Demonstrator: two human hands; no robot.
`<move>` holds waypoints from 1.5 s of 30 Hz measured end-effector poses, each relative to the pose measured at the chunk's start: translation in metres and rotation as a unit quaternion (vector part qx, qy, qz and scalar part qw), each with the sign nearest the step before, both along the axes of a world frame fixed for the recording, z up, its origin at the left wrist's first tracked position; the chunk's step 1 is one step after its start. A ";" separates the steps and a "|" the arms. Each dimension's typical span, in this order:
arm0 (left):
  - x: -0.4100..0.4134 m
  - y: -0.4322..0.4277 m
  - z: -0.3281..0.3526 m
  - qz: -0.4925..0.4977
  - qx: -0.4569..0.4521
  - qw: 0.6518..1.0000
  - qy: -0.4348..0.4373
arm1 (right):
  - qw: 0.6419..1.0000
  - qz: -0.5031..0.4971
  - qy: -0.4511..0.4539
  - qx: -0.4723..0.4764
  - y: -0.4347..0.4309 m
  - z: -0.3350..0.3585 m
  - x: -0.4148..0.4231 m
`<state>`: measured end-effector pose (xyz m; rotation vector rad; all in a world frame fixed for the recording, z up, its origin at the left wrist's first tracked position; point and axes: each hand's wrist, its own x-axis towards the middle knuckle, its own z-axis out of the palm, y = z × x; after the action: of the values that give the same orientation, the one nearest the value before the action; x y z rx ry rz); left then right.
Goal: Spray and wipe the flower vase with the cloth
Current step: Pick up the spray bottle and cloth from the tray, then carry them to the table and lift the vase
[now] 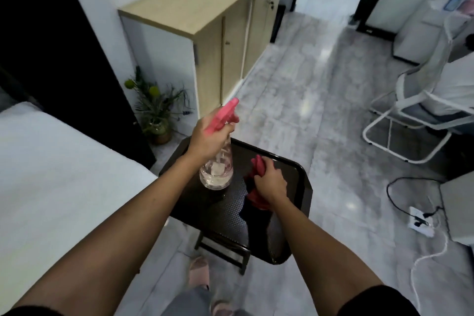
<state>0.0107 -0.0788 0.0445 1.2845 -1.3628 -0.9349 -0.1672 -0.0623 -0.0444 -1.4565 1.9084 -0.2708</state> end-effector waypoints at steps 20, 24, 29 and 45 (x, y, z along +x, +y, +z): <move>0.171 0.330 0.090 0.549 -0.092 0.830 -0.022 | 0.878 0.425 -0.209 -0.064 0.145 0.082 0.245; 0.192 0.400 0.079 0.638 -0.061 0.766 -0.046 | 0.841 0.490 -0.217 -0.077 0.191 0.087 0.295; 0.221 0.479 0.073 0.719 -0.059 0.691 -0.030 | 0.816 0.541 -0.193 -0.054 0.245 0.081 0.350; 0.405 0.616 0.036 0.750 -0.022 0.660 -0.029 | 0.817 0.559 -0.045 -0.131 0.374 0.013 0.496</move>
<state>0.4162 0.5375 0.0810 1.7811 0.0076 0.3406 0.3284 0.3115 -0.0314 -2.4207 0.6845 -0.0253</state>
